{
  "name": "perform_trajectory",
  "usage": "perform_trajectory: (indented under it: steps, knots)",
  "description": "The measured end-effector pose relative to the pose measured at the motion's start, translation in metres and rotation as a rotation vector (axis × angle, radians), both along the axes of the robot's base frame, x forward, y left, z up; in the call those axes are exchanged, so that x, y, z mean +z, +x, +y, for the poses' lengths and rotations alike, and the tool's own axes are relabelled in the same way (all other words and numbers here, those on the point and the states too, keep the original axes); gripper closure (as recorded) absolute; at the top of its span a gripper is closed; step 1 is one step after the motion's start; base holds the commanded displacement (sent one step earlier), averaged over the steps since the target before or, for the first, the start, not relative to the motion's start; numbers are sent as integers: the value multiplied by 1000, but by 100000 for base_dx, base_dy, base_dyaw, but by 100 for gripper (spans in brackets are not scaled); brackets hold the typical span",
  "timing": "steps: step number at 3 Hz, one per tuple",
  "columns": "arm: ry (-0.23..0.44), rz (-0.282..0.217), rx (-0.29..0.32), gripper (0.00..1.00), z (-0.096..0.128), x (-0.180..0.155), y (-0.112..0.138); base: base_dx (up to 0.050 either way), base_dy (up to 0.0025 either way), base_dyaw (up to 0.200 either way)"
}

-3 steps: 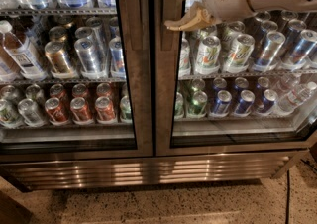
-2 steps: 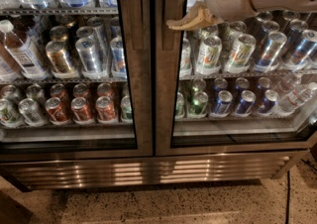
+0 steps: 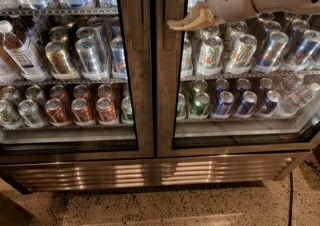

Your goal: Open right fridge door

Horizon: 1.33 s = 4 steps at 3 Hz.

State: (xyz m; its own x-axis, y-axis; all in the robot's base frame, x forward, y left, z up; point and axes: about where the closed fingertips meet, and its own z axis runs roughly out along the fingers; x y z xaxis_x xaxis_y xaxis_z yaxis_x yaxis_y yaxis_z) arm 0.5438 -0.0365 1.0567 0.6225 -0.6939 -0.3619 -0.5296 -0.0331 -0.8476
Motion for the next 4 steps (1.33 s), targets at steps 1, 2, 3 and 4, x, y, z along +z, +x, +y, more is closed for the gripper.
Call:
perform_trajectory:
  steps: [1,2,3,4]
  knots:
    - [1,-20,8,100,2,2,0,0,0,0]
    - [1,-20,8,100,1,2,0,0,0,0]
    - [6,-26,12,100,1,2,0,-4850,1,0]
    - [6,-26,12,100,-16,2,0,0,0,0]
